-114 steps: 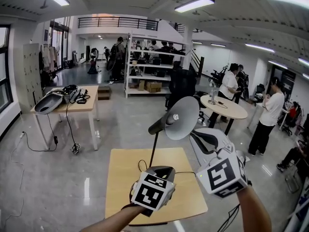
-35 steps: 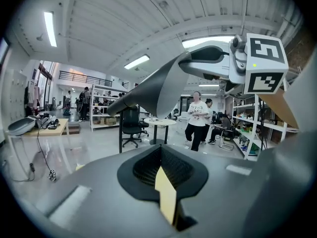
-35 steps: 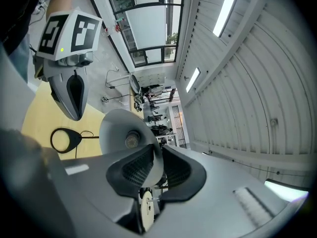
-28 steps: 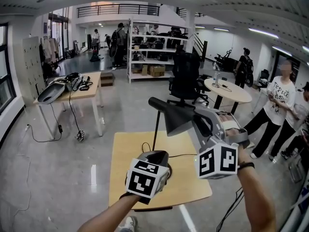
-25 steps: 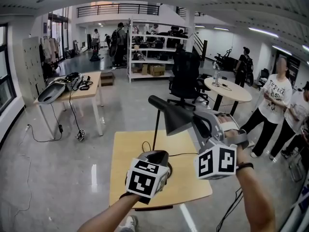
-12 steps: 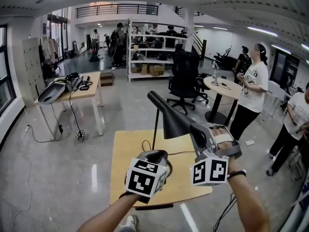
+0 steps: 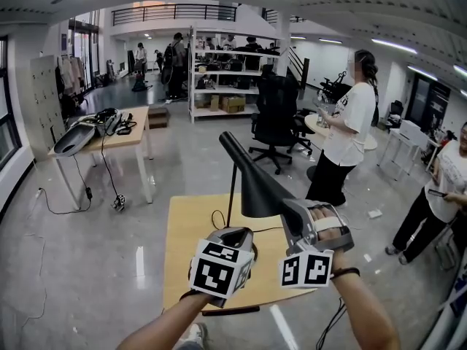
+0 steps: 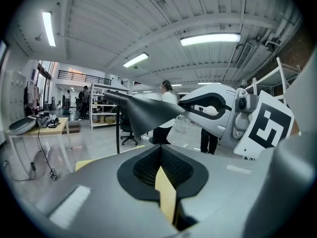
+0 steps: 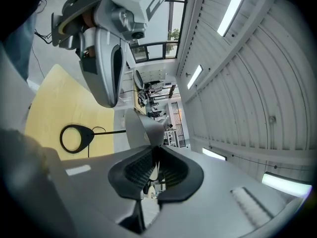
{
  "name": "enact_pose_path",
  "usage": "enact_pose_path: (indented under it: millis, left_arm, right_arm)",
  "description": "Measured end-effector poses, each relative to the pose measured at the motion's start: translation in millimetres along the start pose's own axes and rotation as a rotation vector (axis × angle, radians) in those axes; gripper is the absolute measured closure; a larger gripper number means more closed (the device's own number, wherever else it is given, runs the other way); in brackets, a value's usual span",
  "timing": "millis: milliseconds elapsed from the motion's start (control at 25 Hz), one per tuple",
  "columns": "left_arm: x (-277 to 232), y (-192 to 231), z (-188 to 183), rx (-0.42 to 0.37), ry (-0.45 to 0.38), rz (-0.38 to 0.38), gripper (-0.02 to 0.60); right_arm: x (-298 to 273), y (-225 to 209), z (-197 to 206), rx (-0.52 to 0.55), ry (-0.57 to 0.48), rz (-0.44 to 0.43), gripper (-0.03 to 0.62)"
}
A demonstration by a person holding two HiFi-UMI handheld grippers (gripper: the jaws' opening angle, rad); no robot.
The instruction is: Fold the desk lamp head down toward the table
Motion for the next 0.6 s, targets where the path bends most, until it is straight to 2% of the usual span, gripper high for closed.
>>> enact_pose_path:
  millis: [600]
  left_arm:
    - [-9, -9, 2, -0.006, 0.013, -0.012, 0.561]
  right_arm:
    - [4, 38, 18, 0.013, 0.000, 0.008, 0.551]
Point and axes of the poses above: the fingertips, and each gripper's own axes: x backward along the fingers, y to its left, z out of its underside, the point moved 3 cm from there along x, backward along the fingers, and after that the axes turned 3 degrees about -y, right-handed, at the moved point
